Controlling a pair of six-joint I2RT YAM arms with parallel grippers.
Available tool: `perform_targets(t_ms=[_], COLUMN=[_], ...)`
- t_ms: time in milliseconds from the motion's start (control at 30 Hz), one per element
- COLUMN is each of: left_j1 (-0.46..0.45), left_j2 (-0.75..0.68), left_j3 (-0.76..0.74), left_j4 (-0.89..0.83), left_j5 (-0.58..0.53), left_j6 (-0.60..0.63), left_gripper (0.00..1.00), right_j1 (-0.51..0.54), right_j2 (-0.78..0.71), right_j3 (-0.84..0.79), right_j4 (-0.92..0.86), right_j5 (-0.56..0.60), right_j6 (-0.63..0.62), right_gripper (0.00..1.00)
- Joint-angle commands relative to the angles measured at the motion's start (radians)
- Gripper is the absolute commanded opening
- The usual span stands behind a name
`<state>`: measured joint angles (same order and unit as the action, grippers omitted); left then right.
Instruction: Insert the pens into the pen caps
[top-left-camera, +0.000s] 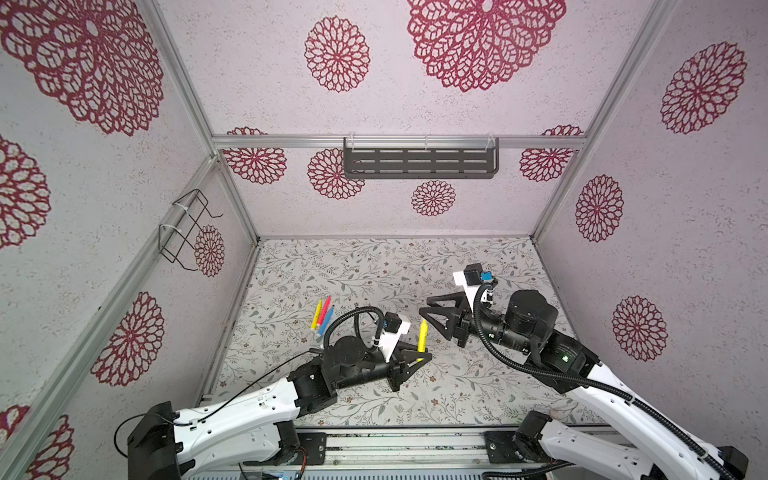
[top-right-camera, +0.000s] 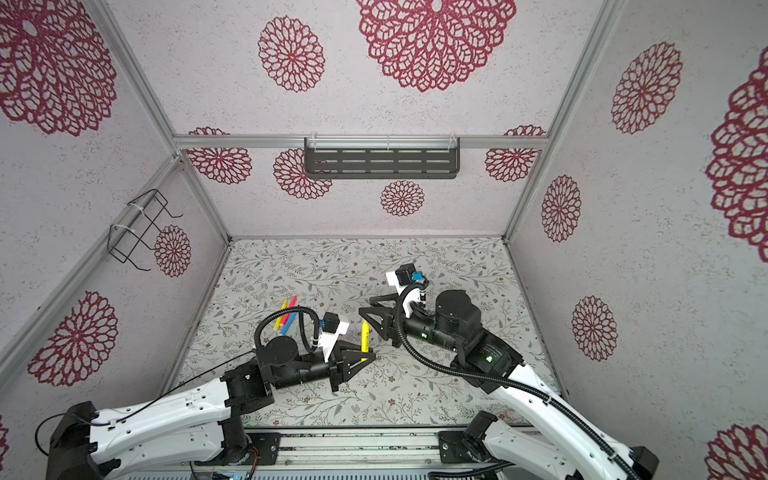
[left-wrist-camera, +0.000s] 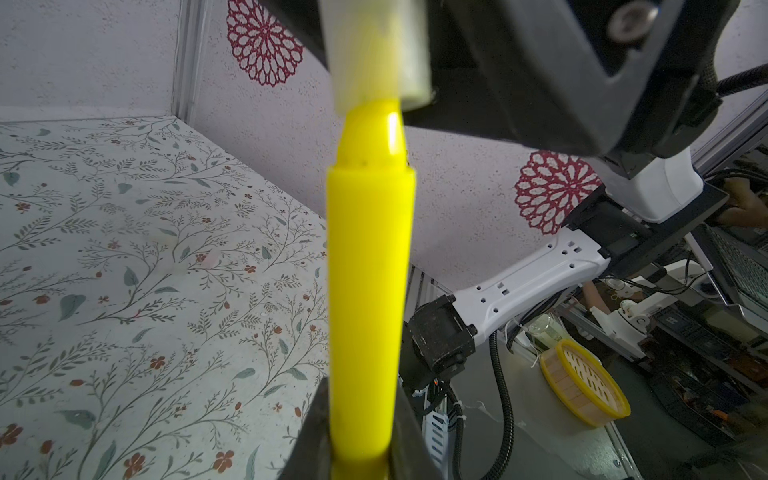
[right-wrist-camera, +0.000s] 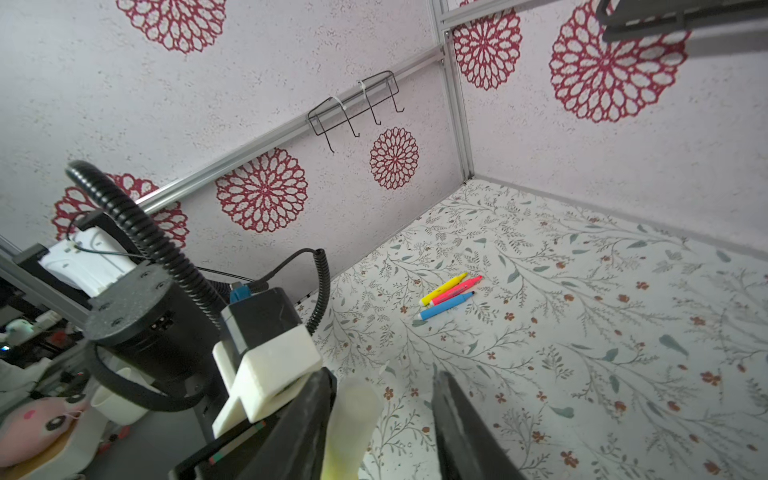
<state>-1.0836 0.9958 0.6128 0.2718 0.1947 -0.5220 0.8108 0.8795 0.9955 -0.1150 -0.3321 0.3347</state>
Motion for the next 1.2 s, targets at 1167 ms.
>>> perform_targets(t_ms=[1167], left_j1=[0.004], left_j2=[-0.029], left_j3=[0.004], left_j4=[-0.002], left_j5=[0.049], left_j6=[0.012], left_gripper=[0.00], right_j1=[0.005], right_j2=[-0.048], right_j3=[0.033], right_j4=[0.008], right_j5=[-0.049], right_j6=[0.004], right_gripper=[0.62])
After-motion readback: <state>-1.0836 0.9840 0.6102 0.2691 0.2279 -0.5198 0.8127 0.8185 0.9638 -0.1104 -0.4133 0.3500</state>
